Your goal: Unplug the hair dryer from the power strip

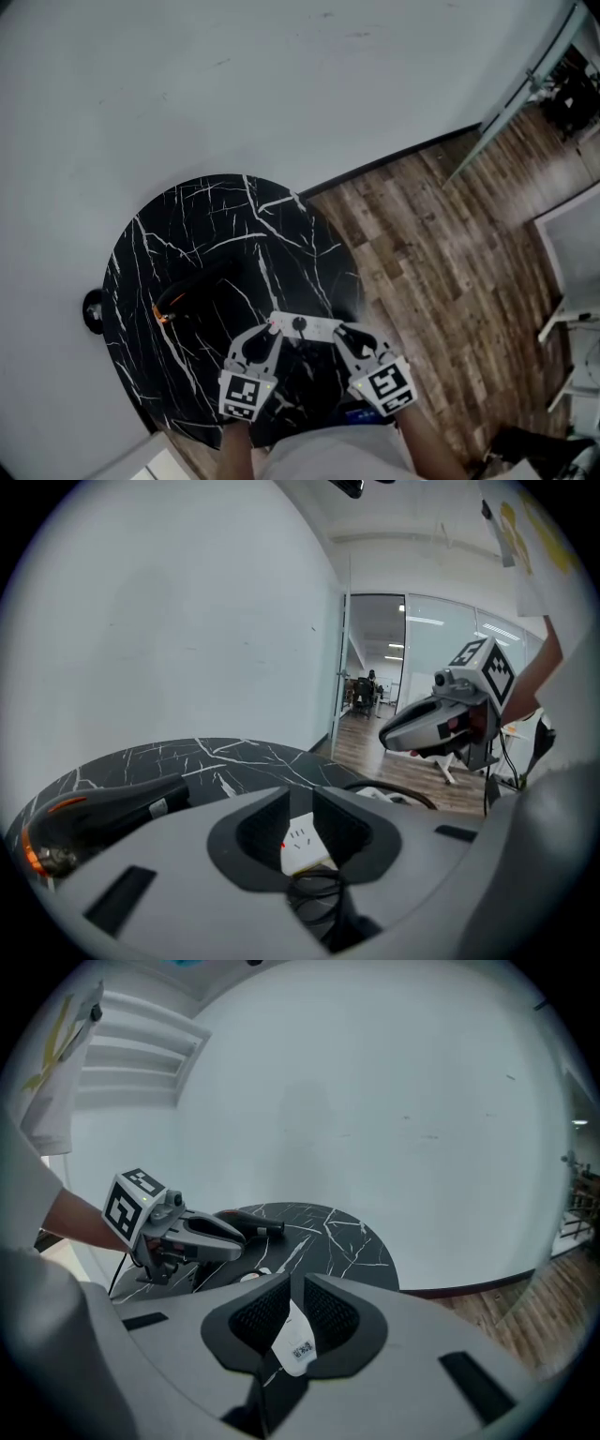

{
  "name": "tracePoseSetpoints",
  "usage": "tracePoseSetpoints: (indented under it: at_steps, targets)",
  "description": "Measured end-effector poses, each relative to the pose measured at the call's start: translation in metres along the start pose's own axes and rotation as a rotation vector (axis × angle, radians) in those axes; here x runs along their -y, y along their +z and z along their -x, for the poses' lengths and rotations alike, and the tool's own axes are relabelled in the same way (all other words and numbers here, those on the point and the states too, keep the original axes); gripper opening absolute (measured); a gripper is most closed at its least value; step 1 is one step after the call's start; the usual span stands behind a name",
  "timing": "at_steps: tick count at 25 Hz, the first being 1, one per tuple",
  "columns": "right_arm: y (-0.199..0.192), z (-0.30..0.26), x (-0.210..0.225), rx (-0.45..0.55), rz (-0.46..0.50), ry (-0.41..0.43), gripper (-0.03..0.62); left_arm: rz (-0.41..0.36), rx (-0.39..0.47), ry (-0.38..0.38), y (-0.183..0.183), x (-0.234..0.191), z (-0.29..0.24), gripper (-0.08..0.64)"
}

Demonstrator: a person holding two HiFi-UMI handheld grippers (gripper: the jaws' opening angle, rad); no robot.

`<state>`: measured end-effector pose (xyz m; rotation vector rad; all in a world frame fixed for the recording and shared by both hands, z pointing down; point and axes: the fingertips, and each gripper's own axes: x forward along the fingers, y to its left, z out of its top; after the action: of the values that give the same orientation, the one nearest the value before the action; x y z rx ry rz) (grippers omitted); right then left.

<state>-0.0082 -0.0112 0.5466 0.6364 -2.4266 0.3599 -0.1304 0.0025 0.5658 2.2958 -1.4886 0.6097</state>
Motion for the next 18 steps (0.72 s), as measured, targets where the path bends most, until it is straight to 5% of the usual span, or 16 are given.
tracePoseSetpoints:
  at_steps: [8,18]
  targets:
    - [-0.026,-0.022,-0.007,-0.133,0.027,0.084,0.149,-0.104,-0.105,-0.138,-0.021,0.018,-0.022,0.132]
    - [-0.048,-0.046,-0.006,-0.177,0.053,0.113,0.204,-0.197,-0.198,-0.251,-0.034,0.031,-0.038,0.150]
